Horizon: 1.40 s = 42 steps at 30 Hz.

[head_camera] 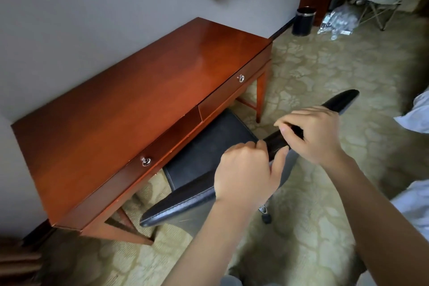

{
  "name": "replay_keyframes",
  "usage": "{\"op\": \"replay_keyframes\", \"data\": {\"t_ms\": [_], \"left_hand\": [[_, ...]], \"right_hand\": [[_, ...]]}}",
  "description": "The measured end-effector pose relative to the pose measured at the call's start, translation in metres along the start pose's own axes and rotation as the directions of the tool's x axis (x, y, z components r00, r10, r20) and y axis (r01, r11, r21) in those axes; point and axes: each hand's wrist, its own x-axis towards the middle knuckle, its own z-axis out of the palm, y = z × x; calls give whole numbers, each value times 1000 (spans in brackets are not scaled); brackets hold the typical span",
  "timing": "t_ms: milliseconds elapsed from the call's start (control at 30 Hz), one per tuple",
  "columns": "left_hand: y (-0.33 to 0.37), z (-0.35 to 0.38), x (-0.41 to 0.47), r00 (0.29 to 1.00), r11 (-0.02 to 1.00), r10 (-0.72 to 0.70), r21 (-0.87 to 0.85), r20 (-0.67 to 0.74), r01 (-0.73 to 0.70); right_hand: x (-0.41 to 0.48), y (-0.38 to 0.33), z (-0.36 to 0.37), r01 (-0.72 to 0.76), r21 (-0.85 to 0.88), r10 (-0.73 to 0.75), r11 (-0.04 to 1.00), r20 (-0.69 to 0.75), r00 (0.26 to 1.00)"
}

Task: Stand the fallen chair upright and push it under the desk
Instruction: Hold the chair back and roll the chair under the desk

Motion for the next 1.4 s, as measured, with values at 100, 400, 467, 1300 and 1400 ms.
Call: {"op": "replay_keyframes", "data": {"t_ms": [100, 400, 467, 1300, 1400], "left_hand": [[18, 8, 8, 999, 999, -35, -17, -22, 34], [71, 33, 44, 987, 986, -161, 27, -23, 162], [82, 35, 53, 971, 968, -240, 70, 3, 239], [82, 50, 75, 880, 839, -425, 272, -212, 471], [69, 47, 81, 876, 828, -419, 294, -240, 477]], "right_hand": [[7, 17, -5, 33, 12, -33, 999, 21, 999], [29, 82, 7, 177, 185, -148, 967, -161, 976], [34, 94, 9, 209, 239, -171, 948, -169, 971], [61, 113, 28, 418, 375, -319, 827, -300, 899], [67, 110, 35, 432, 351, -322, 831, -330, 887]]}}
